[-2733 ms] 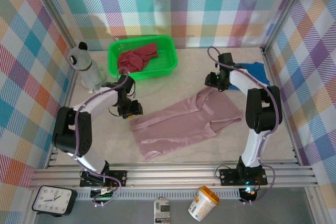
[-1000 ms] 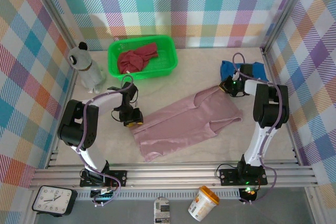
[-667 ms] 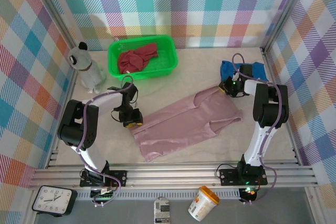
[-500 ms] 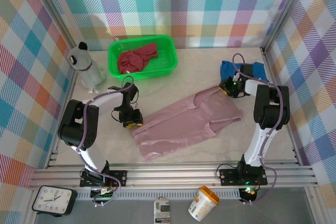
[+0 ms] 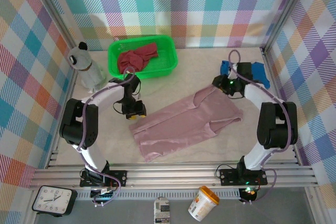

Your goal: Fold and stack the tank tops

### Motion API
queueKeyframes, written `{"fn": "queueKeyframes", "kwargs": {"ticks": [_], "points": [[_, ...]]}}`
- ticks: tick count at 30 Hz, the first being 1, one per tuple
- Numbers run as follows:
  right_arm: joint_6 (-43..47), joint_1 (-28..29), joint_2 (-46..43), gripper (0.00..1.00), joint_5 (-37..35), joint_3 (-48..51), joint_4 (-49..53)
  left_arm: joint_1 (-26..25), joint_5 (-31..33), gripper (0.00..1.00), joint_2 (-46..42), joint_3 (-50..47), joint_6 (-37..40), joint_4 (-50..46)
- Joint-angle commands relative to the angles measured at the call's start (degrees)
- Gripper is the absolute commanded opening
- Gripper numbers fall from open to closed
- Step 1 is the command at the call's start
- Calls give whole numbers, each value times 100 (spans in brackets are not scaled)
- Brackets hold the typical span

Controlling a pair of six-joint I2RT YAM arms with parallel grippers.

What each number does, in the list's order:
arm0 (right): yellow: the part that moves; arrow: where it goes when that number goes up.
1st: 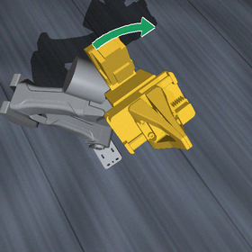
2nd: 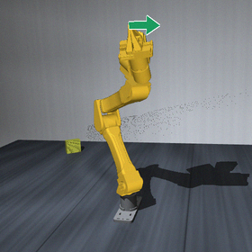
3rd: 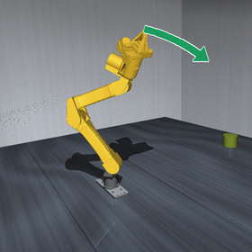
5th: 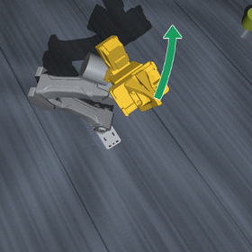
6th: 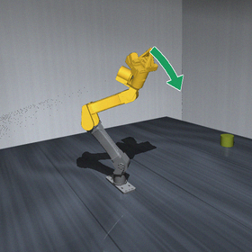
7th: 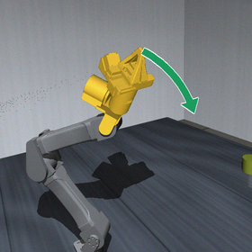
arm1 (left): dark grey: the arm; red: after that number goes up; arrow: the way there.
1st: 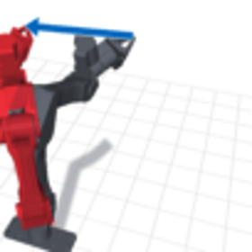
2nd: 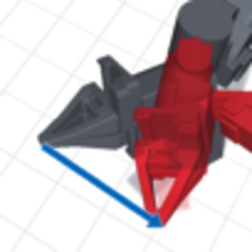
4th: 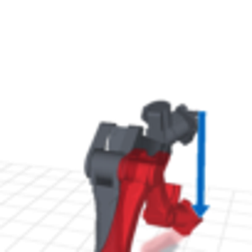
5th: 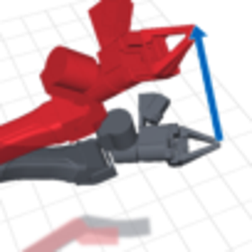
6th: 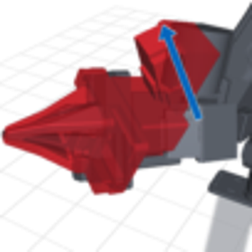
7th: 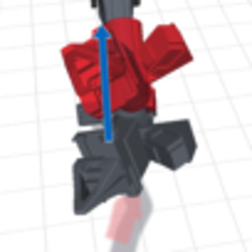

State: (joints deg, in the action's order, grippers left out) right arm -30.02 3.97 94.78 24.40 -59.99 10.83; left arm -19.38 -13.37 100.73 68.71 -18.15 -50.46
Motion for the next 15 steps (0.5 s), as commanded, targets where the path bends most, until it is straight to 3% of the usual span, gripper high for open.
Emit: {"fn": "queueKeyframes", "kwargs": {"ticks": [1,8,15], "points": [[-50,585,-371,40,325,446,30,-49,-272,43,239,108,141,35],[360,1837,-727,45,321,1191,479,-128,-522,43,529,33,244,168],[534,1996,-1200,48,-102,1589,1596,-128,148,42,691,2,432,-17]]}}
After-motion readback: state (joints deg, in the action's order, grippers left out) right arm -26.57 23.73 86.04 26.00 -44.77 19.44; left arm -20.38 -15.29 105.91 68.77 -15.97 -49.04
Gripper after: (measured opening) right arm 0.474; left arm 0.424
